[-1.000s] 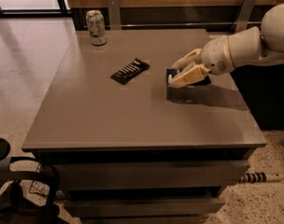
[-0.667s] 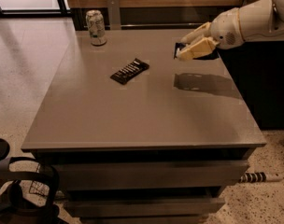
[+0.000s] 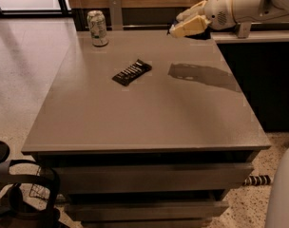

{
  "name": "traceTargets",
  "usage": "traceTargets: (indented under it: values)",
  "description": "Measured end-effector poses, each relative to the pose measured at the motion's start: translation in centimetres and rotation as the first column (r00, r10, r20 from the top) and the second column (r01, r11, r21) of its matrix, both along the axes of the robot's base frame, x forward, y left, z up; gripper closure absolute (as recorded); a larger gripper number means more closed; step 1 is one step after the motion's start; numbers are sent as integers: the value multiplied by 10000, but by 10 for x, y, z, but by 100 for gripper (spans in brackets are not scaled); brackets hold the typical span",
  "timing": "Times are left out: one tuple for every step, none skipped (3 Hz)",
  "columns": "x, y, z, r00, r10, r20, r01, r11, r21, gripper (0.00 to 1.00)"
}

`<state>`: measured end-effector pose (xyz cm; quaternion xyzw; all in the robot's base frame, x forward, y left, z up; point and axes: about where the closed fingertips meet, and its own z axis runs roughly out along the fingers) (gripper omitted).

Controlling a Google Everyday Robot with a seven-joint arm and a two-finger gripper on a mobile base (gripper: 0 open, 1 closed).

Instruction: Move rxbar blueberry near 7up can

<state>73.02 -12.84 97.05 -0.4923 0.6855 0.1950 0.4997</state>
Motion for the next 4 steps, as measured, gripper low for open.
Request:
traceTargets:
  values:
    - [19, 38, 1, 9993, 78, 359, -104, 9974, 716, 100]
    - [38, 75, -1, 9966, -155, 805, 18, 9859, 1674, 100]
    - [38, 76, -1, 9966, -153, 805, 17, 9859, 1672, 100]
    - [52, 89, 2, 9965, 12, 841, -122, 9914, 1304, 100]
